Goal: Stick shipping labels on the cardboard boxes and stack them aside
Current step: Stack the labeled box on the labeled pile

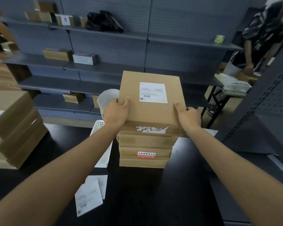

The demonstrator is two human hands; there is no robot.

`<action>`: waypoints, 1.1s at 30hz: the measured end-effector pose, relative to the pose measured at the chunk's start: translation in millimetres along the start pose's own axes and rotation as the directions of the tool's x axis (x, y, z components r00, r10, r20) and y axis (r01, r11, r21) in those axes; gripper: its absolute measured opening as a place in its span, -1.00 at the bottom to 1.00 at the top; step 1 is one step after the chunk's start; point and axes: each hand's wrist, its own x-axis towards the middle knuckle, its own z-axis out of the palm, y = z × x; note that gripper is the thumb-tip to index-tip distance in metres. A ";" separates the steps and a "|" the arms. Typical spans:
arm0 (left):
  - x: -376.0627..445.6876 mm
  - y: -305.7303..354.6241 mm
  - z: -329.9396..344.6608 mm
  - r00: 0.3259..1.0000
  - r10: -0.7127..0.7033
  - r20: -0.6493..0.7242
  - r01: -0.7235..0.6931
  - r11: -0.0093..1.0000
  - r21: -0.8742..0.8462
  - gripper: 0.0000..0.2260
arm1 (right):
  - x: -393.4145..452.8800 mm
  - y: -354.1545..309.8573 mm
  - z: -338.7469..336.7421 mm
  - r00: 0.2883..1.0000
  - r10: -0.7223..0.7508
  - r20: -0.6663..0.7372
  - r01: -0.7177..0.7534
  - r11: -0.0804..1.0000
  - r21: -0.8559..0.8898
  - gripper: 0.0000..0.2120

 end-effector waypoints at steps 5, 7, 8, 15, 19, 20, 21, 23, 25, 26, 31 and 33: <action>43.3 -14.8 24.7 0.995 -0.065 0.074 0.064 0.998 0.021 -0.56 | 37.0 6.6 27.5 0.997 0.075 0.017 -0.073 0.993 -0.092 -0.42; 50.1 -18.9 30.3 0.992 -0.092 0.086 0.090 0.995 0.031 -0.61 | 46.5 5.7 32.4 0.992 0.118 0.037 -0.111 0.984 -0.142 -0.41; 53.4 -20.2 33.1 0.990 -0.104 0.091 0.101 0.994 0.032 -0.65 | 50.8 3.7 33.3 0.989 0.138 0.051 -0.127 0.976 -0.177 -0.41; 60.7 -21.9 39.4 0.992 -0.105 0.074 0.097 0.990 0.102 -0.58 | 59.7 2.2 33.7 0.980 0.182 0.085 -0.152 0.948 -0.279 -0.30; 64.9 -15.5 31.4 0.977 -0.120 0.178 0.097 0.986 0.137 -0.53 | 55.5 -4.6 25.6 0.970 0.218 0.106 -0.195 0.961 -0.196 -0.43; 65.9 -13.3 26.8 0.967 -0.128 0.220 0.096 0.984 0.151 -0.52 | 52.9 -7.0 21.6 0.969 0.222 0.112 -0.200 0.963 -0.182 -0.44; 66.4 -11.2 21.2 0.961 -0.130 0.245 0.092 0.982 0.164 -0.51 | 49.3 -9.0 17.7 0.975 0.198 0.097 -0.176 0.964 -0.199 -0.44; 66.2 -8.0 7.3 0.972 -0.101 0.214 0.056 0.977 0.204 -0.49 | 41.0 -13.3 11.3 1.000 -0.001 -0.014 -0.003 0.958 -0.287 -0.44; 61.4 -9.4 -9.5 0.990 0.043 0.135 -0.092 0.918 0.386 -0.51 | 30.2 -20.5 6.7 0.929 -0.357 -0.100 0.294 0.874 -0.387 -0.56; 57.5 -11.1 -18.1 0.981 0.142 0.135 -0.192 0.833 0.519 -0.56 | 23.0 -27.3 6.5 0.856 -0.509 -0.094 0.424 0.794 -0.436 -0.63; 38.3 -31.0 -55.1 0.921 0.302 0.246 -0.378 0.543 0.750 -0.75 | -34.1 -73.3 32.0 0.624 -0.758 0.193 0.765 0.540 -0.352 -0.72; 29.3 -39.5 -69.8 0.921 0.272 0.280 -0.386 0.532 0.754 -0.78 | -62.3 -85.4 48.3 0.560 -0.745 0.361 0.825 0.465 -0.320 -0.73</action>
